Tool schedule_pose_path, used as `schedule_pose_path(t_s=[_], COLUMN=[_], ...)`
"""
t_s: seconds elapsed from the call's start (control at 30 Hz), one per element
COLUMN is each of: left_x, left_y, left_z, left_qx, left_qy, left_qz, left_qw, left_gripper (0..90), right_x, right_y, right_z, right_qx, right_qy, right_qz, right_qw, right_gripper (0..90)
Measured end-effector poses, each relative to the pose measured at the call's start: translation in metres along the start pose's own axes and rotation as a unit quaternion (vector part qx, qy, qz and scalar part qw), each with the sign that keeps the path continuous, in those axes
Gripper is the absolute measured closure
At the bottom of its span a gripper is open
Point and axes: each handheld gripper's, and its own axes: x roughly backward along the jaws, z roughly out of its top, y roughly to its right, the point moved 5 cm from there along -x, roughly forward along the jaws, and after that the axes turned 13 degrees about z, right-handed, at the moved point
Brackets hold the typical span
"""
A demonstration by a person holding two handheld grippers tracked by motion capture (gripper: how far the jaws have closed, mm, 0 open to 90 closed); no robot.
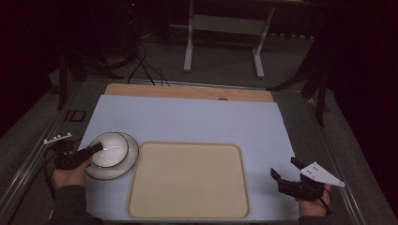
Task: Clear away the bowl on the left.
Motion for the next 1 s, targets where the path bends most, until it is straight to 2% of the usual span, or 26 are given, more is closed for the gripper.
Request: schedule_pose_path(t_s=[0.23,0.43,0.9,1.0], left_x=[0.004,0.008,0.015,0.015], left_y=[0.009,0.021,0.034,0.04], left_z=[0.002,0.005,0.008,0.008], left_qx=[-0.01,-0.018,-0.029,-0.033], left_qy=[0.008,0.019,0.032,0.032], left_qz=[-0.003,-0.015,-0.03,-0.037], left_qw=[0.9999,0.9995,0.9986,0.9982], left_gripper=[77.6,77.6,77.4,77.3], right_x=[0.0,0.0,0.0,0.001], right_y=[0.0,0.0,0.0,0.001], right_z=[0.0,0.0,0.0,0.0], right_qx=[0.0,0.0,0.0,-0.001], right_qy=[0.0,0.0,0.001,0.002], right_qz=[0.0,-0.001,-0.002,-0.002], right_qw=[1.0,1.0,1.0,1.0], right_gripper=[13.3,13.3,13.3,13.3])
